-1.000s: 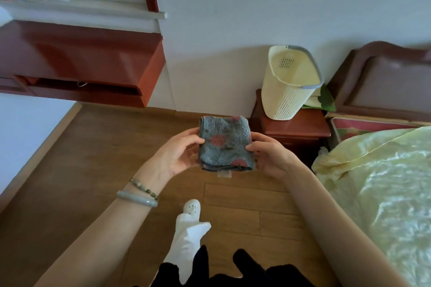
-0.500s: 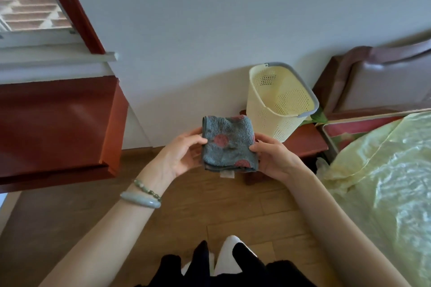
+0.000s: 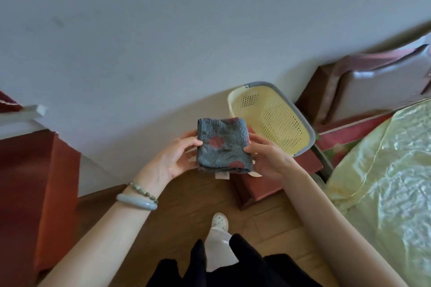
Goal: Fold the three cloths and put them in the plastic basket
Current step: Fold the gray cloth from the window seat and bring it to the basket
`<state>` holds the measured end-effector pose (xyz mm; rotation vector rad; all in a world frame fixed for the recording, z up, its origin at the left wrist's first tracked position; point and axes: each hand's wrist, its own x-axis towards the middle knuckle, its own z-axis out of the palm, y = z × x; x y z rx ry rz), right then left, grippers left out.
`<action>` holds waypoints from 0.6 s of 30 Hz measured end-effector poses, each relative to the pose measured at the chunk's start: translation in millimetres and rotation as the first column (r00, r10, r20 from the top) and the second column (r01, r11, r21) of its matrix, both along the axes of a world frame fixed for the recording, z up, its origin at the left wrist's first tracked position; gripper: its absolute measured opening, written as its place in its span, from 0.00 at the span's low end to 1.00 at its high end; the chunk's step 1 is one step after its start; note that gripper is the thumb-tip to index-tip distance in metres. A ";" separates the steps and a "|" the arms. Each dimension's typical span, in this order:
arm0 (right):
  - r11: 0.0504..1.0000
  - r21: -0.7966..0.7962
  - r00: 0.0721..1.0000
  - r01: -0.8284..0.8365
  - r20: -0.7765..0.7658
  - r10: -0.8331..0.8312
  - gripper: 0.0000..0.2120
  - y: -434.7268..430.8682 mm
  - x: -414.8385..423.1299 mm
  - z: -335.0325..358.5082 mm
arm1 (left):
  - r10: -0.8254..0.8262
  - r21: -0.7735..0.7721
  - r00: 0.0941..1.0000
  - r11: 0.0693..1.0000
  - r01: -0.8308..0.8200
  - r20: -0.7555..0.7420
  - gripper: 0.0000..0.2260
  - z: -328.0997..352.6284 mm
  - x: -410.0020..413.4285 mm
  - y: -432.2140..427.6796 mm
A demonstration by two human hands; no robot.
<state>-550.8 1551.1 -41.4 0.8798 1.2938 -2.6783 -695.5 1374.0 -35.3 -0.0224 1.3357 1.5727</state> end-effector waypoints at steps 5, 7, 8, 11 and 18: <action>0.999 -0.022 0.999 0.039 0.001 -0.039 0.23 60.7 -41.6 -3.0 | -0.042 -0.020 0.999 0.999 0.042 0.015 0.14 0.2 -49.5 70.6; 0.995 -0.050 0.996 0.084 0.008 -0.083 0.22 78.4 -52.4 -6.5 | -0.056 -0.034 0.998 0.998 0.058 0.040 0.14 -0.8 -65.4 92.9; 0.992 -0.063 0.994 0.111 0.013 -0.111 0.23 86.5 -56.6 -9.1 | -0.069 -0.042 0.997 0.997 0.071 0.041 0.14 -2.2 -73.1 103.5; 0.984 -0.071 0.987 0.161 0.025 -0.160 0.26 109.5 -67.8 -13.5 | -0.135 -0.066 0.990 0.988 0.136 0.031 0.15 -5.9 -93.4 135.5; 0.938 -0.074 0.941 0.338 0.056 -0.334 0.27 154.7 -82.8 -34.0 | -0.333 -0.098 0.942 0.937 0.337 0.049 0.19 -17.5 -135.5 215.5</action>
